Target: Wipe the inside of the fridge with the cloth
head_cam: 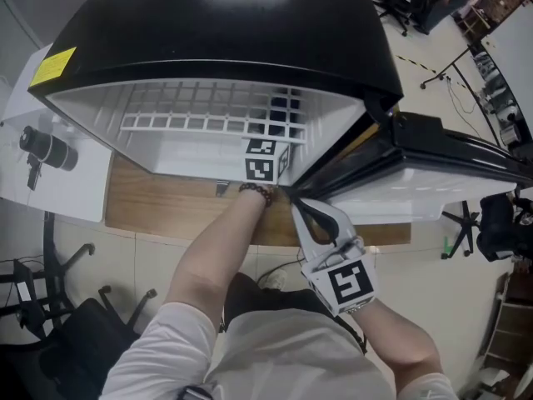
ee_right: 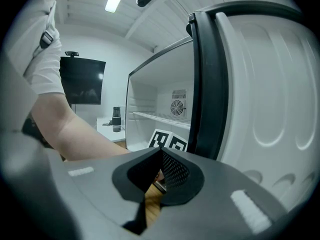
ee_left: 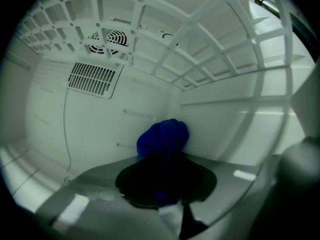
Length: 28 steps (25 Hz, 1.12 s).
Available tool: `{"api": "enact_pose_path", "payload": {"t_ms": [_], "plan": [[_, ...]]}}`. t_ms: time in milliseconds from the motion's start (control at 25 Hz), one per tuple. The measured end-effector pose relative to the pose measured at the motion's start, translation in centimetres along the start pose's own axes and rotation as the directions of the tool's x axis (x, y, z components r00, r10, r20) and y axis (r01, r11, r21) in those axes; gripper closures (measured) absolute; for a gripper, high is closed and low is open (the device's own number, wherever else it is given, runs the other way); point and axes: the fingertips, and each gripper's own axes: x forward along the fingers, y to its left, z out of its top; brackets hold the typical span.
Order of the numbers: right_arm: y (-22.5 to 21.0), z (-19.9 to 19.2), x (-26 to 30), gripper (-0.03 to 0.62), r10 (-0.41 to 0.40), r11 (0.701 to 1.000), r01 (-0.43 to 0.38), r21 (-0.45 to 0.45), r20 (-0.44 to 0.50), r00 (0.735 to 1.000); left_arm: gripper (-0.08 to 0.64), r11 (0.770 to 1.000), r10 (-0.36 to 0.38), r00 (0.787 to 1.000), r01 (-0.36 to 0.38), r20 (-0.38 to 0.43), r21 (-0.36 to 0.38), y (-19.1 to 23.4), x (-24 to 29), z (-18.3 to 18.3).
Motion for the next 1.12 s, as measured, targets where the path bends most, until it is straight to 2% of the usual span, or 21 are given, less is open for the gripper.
{"api": "enact_pose_path", "payload": {"t_ms": [480,840,1120], "plan": [[0.6,0.3,-0.6,0.591,0.012,0.999,-0.012,0.031,0.017,1.0,0.492,0.997,0.071,0.997,-0.071,0.001,0.009,0.7,-3.4,-0.3],[1.6,0.0,-1.5,0.588,0.005,1.0,-0.005,0.029,-0.011,1.0,0.492,0.997,0.066,0.998,-0.065,-0.005,0.033,-0.7,-9.0,-0.7],[2.1,-0.5,-2.1,0.537,0.033,0.997,-0.03,0.068,-0.043,0.999,0.492,0.998,0.051,0.999,-0.05,-0.01,0.036,-2.9,-14.9,-0.3]]}}
